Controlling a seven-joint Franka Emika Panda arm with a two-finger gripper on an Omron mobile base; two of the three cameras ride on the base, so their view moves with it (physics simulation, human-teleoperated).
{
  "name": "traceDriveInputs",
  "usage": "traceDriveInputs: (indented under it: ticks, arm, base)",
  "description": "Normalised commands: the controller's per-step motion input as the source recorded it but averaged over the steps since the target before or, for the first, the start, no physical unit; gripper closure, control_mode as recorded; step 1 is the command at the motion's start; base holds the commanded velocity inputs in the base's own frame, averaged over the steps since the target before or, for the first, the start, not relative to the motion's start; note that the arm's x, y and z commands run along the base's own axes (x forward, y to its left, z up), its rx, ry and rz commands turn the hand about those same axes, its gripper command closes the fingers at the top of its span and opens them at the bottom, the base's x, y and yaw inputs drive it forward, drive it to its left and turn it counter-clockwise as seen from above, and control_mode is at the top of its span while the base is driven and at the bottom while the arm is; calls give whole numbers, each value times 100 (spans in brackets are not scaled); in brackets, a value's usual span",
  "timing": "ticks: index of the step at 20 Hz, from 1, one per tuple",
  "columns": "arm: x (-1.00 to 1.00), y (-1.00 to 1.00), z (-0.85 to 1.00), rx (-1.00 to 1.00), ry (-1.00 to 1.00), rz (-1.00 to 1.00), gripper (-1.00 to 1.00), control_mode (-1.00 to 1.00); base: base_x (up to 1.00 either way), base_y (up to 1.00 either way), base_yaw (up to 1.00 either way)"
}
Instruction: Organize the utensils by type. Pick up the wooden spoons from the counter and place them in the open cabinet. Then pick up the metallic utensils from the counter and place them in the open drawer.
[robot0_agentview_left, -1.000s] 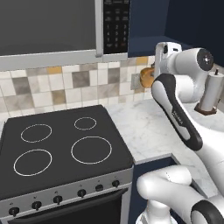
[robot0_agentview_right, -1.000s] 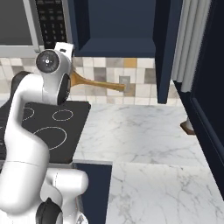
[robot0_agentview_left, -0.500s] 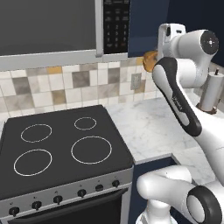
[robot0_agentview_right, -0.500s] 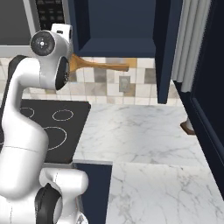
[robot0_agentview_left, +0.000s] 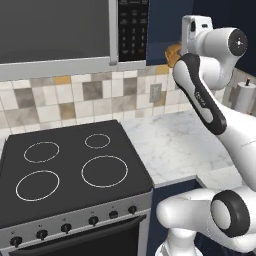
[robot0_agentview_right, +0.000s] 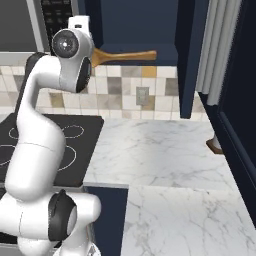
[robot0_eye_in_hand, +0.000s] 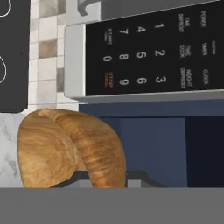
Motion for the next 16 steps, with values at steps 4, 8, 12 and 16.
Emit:
traceDriveInputs:
  ticks: [4,8,12,16]
  arm:
    - [52,-20,36,0,0,0,100,-100]
    - [57,-9,18,0,0,0,100,-100]
    - [58,-1,0,0,-3,1,100,-100]
    - [56,-4,-4,0,-8,8,100,-100]
  base:
    - [0,0,0]
    - [0,0,0]
    - [0,0,0]
    - [0,0,0]
